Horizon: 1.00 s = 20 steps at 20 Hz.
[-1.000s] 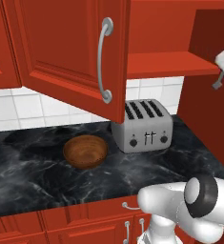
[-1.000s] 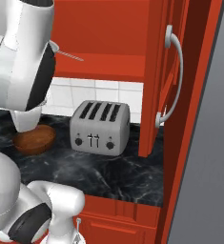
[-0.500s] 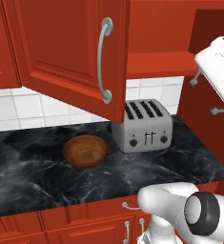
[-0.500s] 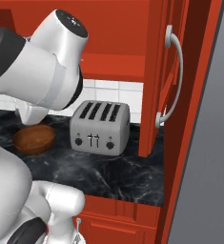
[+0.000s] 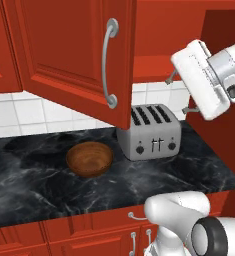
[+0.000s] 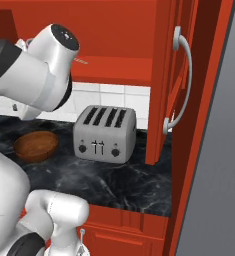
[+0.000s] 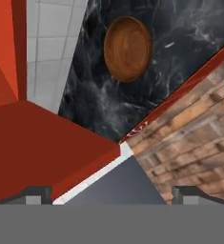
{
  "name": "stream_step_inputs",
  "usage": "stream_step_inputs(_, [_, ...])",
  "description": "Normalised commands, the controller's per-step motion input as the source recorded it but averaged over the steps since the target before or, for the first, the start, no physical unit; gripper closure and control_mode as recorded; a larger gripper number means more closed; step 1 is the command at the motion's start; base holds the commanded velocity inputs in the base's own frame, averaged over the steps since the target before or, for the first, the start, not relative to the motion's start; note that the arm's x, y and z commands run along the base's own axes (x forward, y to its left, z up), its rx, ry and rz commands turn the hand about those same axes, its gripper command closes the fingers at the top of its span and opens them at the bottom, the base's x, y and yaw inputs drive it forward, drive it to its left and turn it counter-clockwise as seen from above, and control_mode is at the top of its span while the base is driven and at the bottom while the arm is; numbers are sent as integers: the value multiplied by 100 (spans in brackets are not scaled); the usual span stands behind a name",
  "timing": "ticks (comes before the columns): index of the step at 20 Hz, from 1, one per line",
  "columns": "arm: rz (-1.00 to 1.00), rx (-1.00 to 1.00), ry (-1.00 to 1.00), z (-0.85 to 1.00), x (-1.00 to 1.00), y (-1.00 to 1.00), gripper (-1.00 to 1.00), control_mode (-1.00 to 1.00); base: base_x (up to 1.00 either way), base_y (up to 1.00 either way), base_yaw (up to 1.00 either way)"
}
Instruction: Open the cabinet and setup a tea strainer by placing it in the bowl upright.
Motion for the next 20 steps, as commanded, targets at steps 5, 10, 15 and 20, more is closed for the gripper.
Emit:
stream_step_inputs(5, [1,10,-3,0,61,66,-100,-100,0,0,0])
stream_step_inputs(10, [8,15,0,0,65,64,-100,-100,0,0,0])
stream_step_inputs(15, [15,18,0,0,33,60,-100,-100,0,0,0])
stream_step_inputs(20, [23,18,0,0,18,74,-100,-100,0,0,0])
